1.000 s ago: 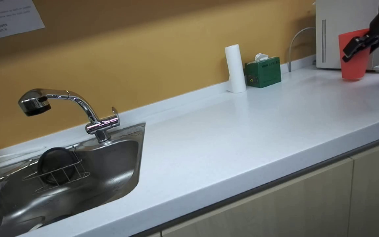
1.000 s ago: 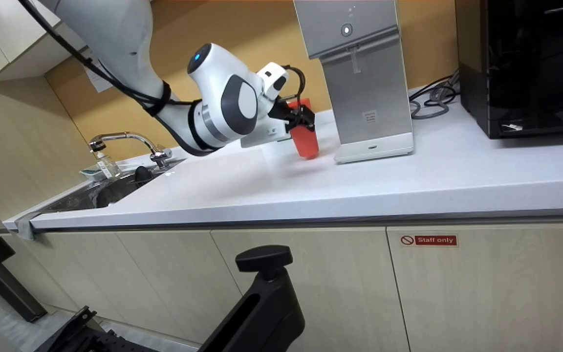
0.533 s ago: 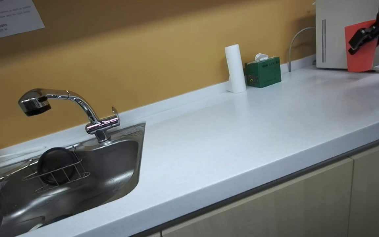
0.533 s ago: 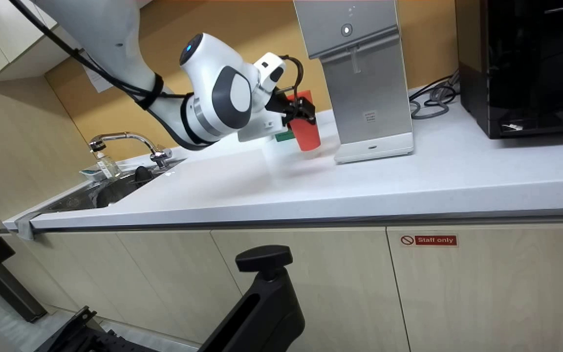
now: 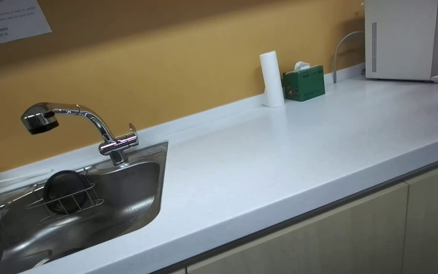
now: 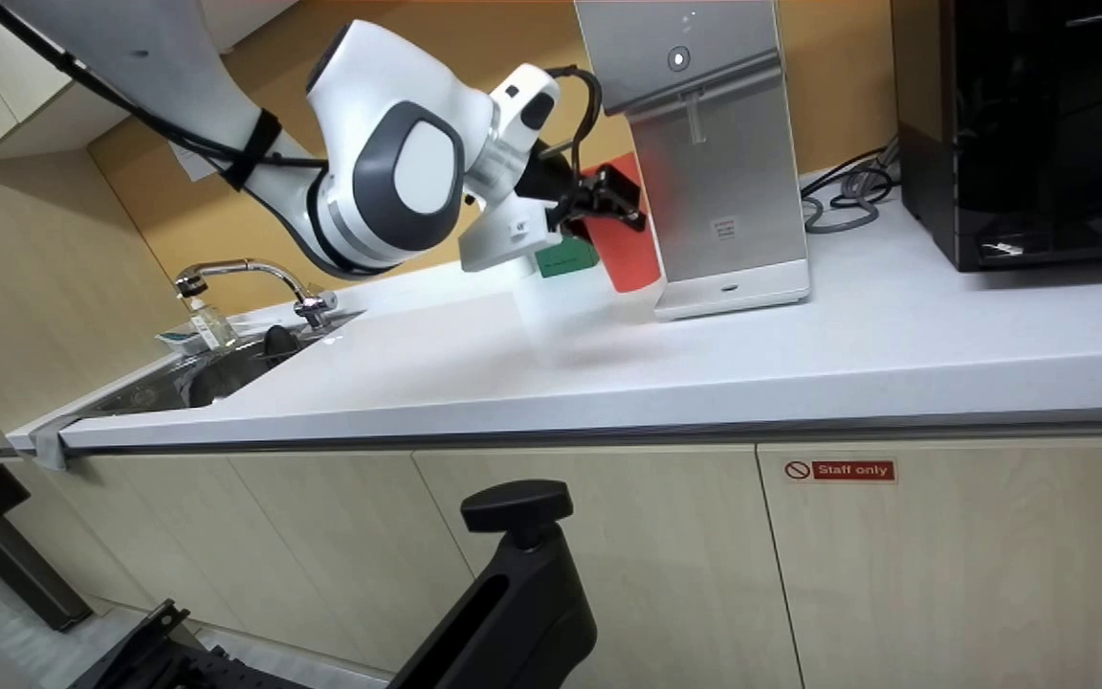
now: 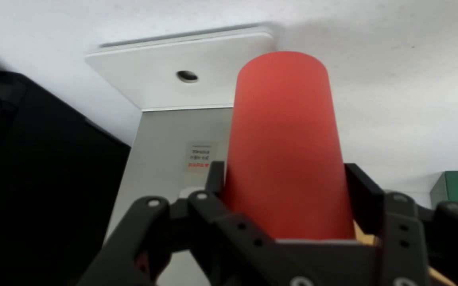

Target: Put the orange cup under the coffeemaker.

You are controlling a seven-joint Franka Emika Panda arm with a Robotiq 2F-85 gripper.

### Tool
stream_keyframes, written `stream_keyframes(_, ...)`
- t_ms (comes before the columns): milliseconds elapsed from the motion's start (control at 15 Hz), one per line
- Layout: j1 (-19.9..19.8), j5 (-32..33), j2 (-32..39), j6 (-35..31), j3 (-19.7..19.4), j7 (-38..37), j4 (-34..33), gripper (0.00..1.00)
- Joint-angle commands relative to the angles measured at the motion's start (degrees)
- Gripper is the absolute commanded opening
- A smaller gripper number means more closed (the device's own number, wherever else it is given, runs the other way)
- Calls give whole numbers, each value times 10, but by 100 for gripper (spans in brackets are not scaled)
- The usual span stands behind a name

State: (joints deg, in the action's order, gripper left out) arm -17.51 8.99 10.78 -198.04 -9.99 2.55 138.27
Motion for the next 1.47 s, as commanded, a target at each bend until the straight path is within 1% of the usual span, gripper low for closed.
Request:
stream_keyframes(0,29,-44,-22,4,-43,40,22,49)
stream_keyframes(67,29,-48,-16,5,-43,39,21,49)
stream_keyframes(200,17,-42,-4,10,-29,19,15,49)
stream_keyframes(533,-27,-14,14,7,28,-32,5,49)
stream_keyframes(667,-56,1,15,8,62,-51,2,49)
stream_keyframes(733,-26,-26,13,8,34,-13,12,74)
stream_keyframes(800,-37,-19,14,8,46,-21,11,74)
stream_keyframes(933,-46,-13,14,8,56,-27,11,74)
stream_keyframes(1000,-48,-12,14,8,57,-27,11,49)
stream_keyframes(1067,-20,-27,18,-7,26,-8,8,49)
stream_keyframes(1200,-7,-44,24,1,-1,12,-16,49)
stream_keyframes(1400,10,-89,44,0,-34,41,-46,49)
